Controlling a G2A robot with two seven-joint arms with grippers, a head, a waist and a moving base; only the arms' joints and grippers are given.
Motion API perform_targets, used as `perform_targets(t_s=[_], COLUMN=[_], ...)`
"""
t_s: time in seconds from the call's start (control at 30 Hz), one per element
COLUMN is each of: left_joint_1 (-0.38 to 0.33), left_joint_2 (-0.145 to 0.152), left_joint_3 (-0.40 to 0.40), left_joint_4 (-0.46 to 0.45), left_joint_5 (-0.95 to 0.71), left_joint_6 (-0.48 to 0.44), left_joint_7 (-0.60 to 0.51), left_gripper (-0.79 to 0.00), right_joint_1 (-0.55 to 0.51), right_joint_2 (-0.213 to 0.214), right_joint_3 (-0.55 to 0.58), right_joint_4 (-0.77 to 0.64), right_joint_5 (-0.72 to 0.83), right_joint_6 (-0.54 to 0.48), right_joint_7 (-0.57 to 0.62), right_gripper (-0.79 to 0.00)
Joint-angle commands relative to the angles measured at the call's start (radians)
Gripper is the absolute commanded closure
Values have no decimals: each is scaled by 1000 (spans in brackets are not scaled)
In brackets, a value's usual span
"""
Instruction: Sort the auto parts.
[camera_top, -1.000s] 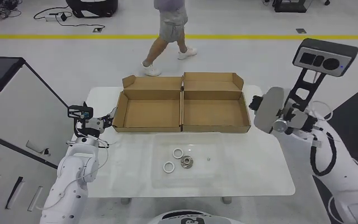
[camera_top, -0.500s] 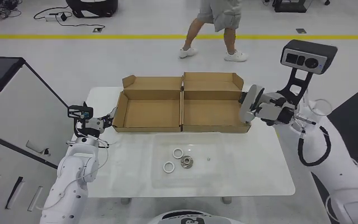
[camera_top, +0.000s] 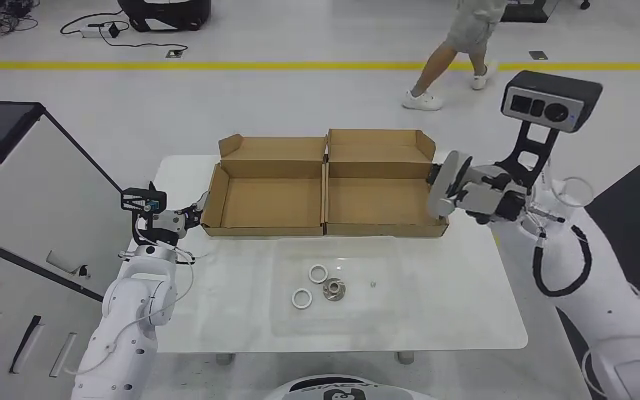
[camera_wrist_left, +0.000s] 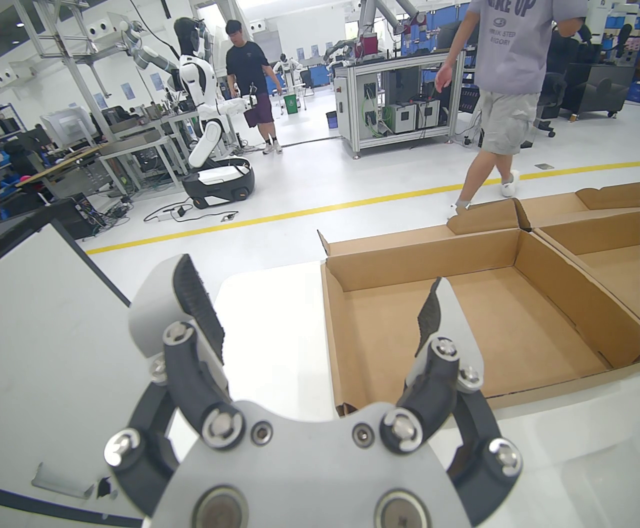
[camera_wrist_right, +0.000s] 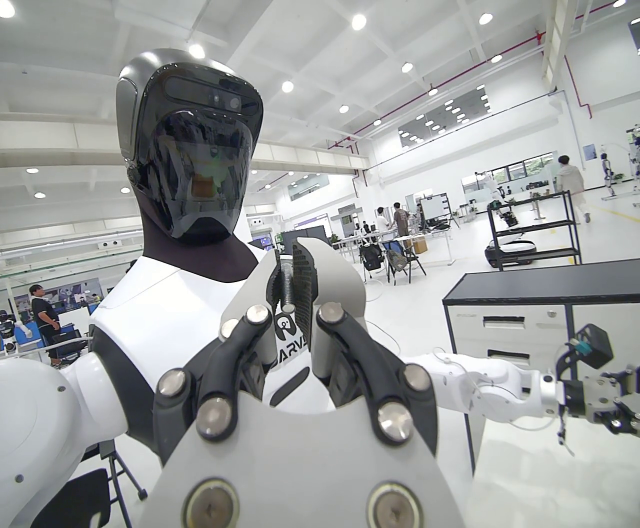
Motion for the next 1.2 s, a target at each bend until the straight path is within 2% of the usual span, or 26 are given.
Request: perform_targets(t_s=[0.0,0.1,0.3,0.43,0.53,0.63,0.73,0.93,1.17], left_joint_1=[0,0,0,0,0,0,0,0,0], left_joint_2=[0,0,0,0,0,0,0,0,0], left_joint_3=[0,0,0,0,0,0,0,0,0], left_joint_4=[0,0,0,0,0,0,0,0,0], left_joint_5=[0,0,0,0,0,0,0,0,0], left_joint_6=[0,0,0,0,0,0,0,0,0], left_joint_7=[0,0,0,0,0,0,0,0,0], left_gripper=[-785,-785,-785,-785,-785,-785,-785,-785,-785], right_joint_1=[-11,-47,-186,-255,-255,-183,-64,187,419], right_joint_2=[2,12,45,67,77,83,86,69,22], right_joint_3=[37,107,287,412,467,468,419,236,-5], right_joint_4=[12,23,8,-25,-47,-38,-2,125,309], right_joint_5=[-83,-203,-400,-569,-636,-697,-785,-921,-1021], right_joint_6=[31,105,301,449,510,564,608,618,584], right_joint_7=[-41,-63,-76,-26,33,119,208,334,423], right_gripper=[0,0,0,0,0,0,0,0,0])
